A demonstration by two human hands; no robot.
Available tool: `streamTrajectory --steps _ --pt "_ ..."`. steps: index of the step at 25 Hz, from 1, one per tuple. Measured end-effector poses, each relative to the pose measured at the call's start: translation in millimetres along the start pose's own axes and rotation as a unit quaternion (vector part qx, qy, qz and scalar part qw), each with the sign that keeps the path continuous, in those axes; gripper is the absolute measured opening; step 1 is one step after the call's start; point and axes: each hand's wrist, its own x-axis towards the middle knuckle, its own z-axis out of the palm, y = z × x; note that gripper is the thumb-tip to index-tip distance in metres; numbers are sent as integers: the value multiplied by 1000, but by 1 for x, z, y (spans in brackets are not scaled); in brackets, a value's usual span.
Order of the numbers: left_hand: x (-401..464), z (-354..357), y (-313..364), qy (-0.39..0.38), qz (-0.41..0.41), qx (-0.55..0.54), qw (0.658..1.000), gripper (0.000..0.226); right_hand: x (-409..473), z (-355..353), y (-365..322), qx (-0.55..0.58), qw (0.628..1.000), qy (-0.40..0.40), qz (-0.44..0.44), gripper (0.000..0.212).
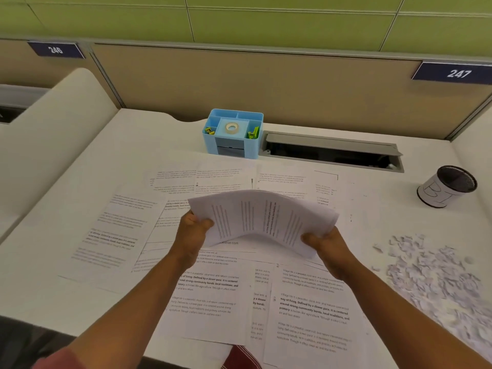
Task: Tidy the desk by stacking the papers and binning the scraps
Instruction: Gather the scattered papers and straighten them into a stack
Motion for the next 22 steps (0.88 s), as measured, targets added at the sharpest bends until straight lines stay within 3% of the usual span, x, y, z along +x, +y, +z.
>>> streamTrajectory --steps 4,9,14,22 --pt "-5 -1 -2 37 22 8 999 31 -1 1 -1 -3 1000 17 -7 33" --pt "-12 -4 3 78 64 -45 994 28 -9 6 -7 -10 1000 -16 -16 37" --pt "-17 5 26 91 145 -70 983 10 -8 9 -16 -23 998 -3 -52 36" --pt "-18 3 15 68 135 -106 983 38 -2 12 -9 -45 999 -7 -24 38"
